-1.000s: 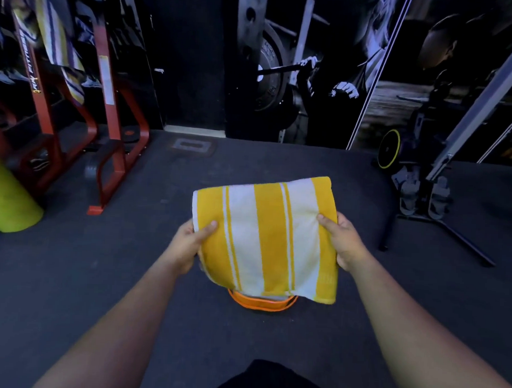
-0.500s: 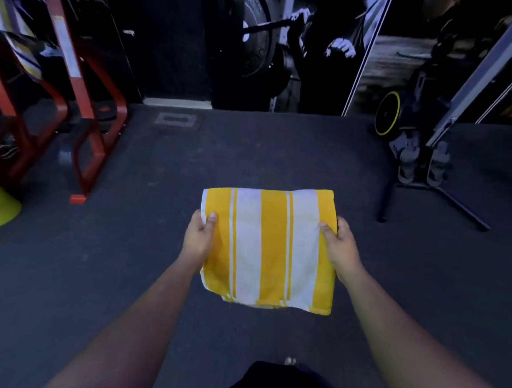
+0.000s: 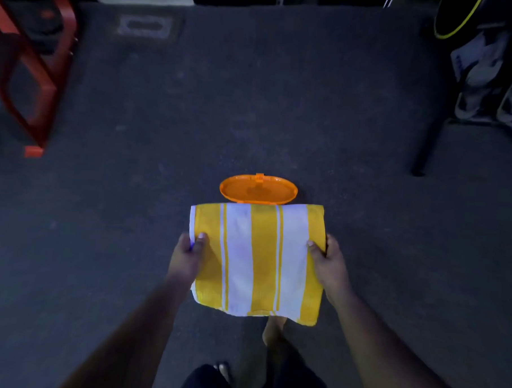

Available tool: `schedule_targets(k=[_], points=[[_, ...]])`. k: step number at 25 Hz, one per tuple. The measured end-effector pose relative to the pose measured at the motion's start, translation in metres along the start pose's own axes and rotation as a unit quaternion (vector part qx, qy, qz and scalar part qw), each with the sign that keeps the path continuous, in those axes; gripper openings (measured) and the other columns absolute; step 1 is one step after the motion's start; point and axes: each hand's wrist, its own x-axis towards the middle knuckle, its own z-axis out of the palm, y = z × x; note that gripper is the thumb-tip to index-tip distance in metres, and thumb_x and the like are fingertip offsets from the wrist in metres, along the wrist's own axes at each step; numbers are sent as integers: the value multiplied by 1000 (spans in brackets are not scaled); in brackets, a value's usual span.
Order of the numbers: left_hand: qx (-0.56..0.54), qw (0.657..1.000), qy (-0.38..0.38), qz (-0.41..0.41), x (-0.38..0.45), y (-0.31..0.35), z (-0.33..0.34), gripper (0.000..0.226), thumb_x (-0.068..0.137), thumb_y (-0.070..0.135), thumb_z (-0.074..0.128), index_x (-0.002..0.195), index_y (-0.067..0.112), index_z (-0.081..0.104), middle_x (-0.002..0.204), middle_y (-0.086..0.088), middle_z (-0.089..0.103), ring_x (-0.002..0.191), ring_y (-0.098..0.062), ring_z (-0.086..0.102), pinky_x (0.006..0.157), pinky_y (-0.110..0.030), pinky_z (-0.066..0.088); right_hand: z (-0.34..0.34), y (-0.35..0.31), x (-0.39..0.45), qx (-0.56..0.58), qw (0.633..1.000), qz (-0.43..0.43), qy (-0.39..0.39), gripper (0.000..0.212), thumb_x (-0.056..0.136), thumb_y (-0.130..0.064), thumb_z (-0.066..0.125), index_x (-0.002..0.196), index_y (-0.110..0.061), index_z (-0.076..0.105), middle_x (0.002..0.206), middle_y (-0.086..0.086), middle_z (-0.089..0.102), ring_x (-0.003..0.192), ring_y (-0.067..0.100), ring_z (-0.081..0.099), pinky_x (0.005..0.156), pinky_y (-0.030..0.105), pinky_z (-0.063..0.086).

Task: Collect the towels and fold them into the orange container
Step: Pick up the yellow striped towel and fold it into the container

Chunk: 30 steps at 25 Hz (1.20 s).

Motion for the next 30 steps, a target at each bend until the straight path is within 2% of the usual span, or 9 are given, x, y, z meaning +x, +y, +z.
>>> schedule_targets(k=[3, 5, 10, 13, 18, 22, 26, 28, 30], points=[[21, 999, 11, -29, 68, -36, 47, 33, 105, 29, 55, 77, 18, 41, 74, 4, 44, 66, -9, 43, 55, -18, 39, 33, 48, 75, -29, 999, 29, -10, 48, 99, -34, 64, 142, -17, 51, 127, 1, 65, 113, 21, 62, 97, 41, 50], [31, 998, 16, -48, 115, -71, 74, 34, 105, 29, 55, 76, 16, 42, 73, 4, 43, 65, -9, 42, 59, -24, 39, 57, 85, 121, -47, 998, 46, -8, 51, 99, -34, 63, 144, -16, 49, 131, 5, 64, 117, 25, 61, 97, 39, 49], [58, 996, 5, -62, 224, -169, 134, 16, 106, 30, 52, 110, 17, 59, 97, 0, 60, 80, -10, 55, 65, -24, 44, 122, 180, 216, -86, 994, 70, -8, 55, 101, -32, 60, 151, -15, 43, 140, 7, 59, 125, 27, 57, 102, 38, 47], [70, 997, -7, -45, 288, -229, 163, 25, 105, 33, 54, 121, 16, 62, 105, -1, 65, 85, -11, 57, 68, -21, 45, 159, 231, 263, -116, 991, 65, 2, 60, 102, -31, 59, 155, -14, 37, 150, 9, 51, 134, 28, 51, 107, 34, 41], [130, 991, -25, -6, 365, -293, 193, 23, 106, 30, 53, 119, 14, 62, 103, -2, 62, 97, -22, 58, 81, -30, 40, 201, 287, 321, -154, 988, 32, 0, 59, 103, -23, 58, 157, -18, 35, 154, 6, 47, 139, 25, 45, 114, 30, 32], [118, 988, -3, 104, 391, -311, 202, 29, 106, 23, 51, 130, 9, 59, 113, 3, 65, 106, -16, 61, 83, -19, 40, 216, 302, 337, -146, 988, -10, 50, 56, 104, -23, 56, 156, -18, 36, 150, -13, 38, 136, -9, 25, 112, 5, 13], [96, 986, 29, 134, 386, -317, 206, 39, 107, 27, 48, 146, 23, 51, 134, 13, 60, 120, 0, 56, 100, -10, 39, 220, 315, 332, -148, 982, -62, 96, 55, 104, -27, 54, 156, -18, 37, 155, 1, 44, 140, 15, 40, 119, 31, 30], [104, 988, 14, 110, 383, -317, 207, 46, 106, 26, 49, 152, 22, 43, 143, 12, 54, 132, -7, 51, 111, -19, 37, 222, 317, 331, -174, 980, -33, 89, 61, 103, -25, 54, 159, -18, 30, 161, 6, 36, 146, 24, 35, 121, 38, 27], [173, 976, 23, 131, 376, -316, 209, 58, 104, 33, 50, 156, 14, 36, 155, -6, 45, 144, -25, 42, 120, -36, 32, 230, 306, 326, -255, 961, -26, 105, 68, 101, -27, 56, 160, -18, 25, 165, 11, 26, 150, 31, 27, 122, 50, 26]])
